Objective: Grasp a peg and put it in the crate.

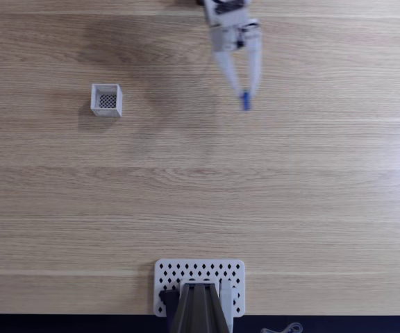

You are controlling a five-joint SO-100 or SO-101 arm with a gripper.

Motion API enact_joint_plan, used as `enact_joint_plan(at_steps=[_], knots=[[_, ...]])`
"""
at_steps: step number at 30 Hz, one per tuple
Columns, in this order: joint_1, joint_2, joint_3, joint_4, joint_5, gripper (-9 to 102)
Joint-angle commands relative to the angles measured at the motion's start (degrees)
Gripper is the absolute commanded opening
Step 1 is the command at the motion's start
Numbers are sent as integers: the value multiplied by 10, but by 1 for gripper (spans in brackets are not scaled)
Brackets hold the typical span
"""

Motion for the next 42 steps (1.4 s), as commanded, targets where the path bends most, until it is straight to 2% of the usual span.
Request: enact_joint_plan(at_steps=[1, 10, 15, 30, 42], knots=[[113, 13, -5, -69, -5, -1], [321, -122, -39, -162, 0, -1], [386, -182, -62, -192, 3, -1], [406, -316, -174, -195, 4, -1], [434, -337, -198, -194, 4, 0]])
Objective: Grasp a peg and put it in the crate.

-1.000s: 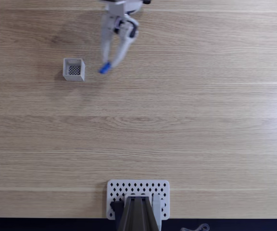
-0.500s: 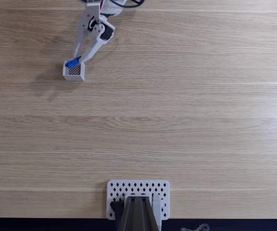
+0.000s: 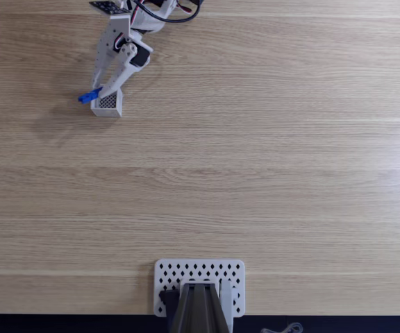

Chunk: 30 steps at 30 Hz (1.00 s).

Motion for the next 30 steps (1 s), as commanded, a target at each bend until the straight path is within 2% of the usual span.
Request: enact_joint_plan(at_steps=[1, 5, 13, 16, 21, 24, 26, 30], knots=[[4, 10, -30, -18, 9, 0], [4, 10, -28, -11, 9, 2], [4, 11, -28, -11, 9, 20], [1, 11, -28, -11, 9, 17], [-1, 20, -27, -11, 10, -4], [-18, 25, -26, -11, 11, 1], [-35, 41, -17, -10, 17, -1], [-84, 113, 22, -4, 107, -1]])
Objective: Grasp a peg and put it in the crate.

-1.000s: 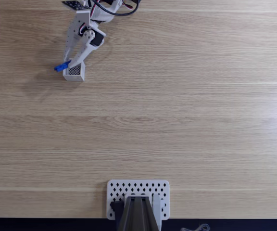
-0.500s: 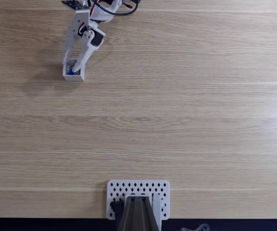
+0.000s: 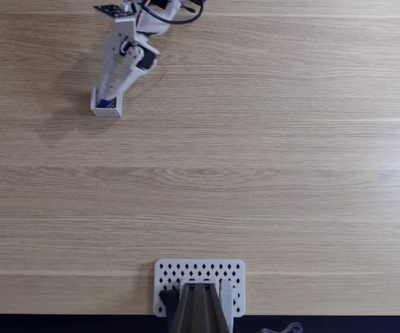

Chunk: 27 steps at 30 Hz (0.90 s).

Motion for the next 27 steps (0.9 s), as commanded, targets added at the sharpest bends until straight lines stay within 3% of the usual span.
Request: enact_joint_plan(at_steps=[1, 7, 18, 27], knots=[[-52, 120, 24, 4, 101, -1], [-160, 306, 91, 132, 329, -1], [-318, 601, 131, 519, 679, -1], [-324, 787, 178, 684, 809, -1]])
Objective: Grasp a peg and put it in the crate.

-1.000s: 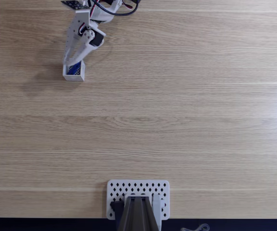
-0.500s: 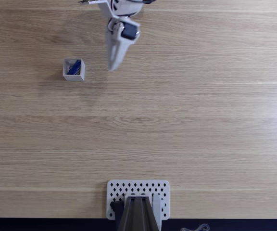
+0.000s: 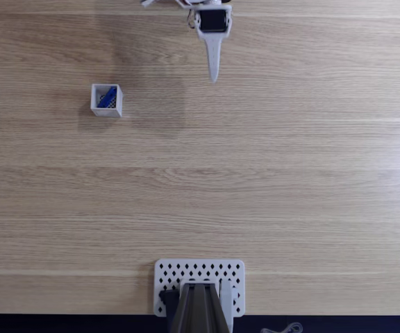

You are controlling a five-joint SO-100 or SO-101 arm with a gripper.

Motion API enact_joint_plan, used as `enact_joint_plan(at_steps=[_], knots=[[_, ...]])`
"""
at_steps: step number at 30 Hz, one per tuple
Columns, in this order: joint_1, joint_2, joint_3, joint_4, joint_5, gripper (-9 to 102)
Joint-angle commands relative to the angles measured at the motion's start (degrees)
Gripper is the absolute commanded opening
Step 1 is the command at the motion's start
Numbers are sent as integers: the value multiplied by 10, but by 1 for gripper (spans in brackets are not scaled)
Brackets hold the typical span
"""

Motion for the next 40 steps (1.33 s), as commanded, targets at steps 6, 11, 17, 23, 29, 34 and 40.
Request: enact_joint_plan(at_steps=[6, 11, 17, 23, 29, 34, 40], knots=[[10, 213, 69, 111, 40, -1], [24, 251, 69, 217, 40, -1], [23, 334, 69, 316, 40, -1], [24, 332, 69, 325, 40, -1], [21, 332, 68, 325, 36, -1], [20, 332, 68, 325, 34, -1], [19, 332, 68, 325, 33, -1]])
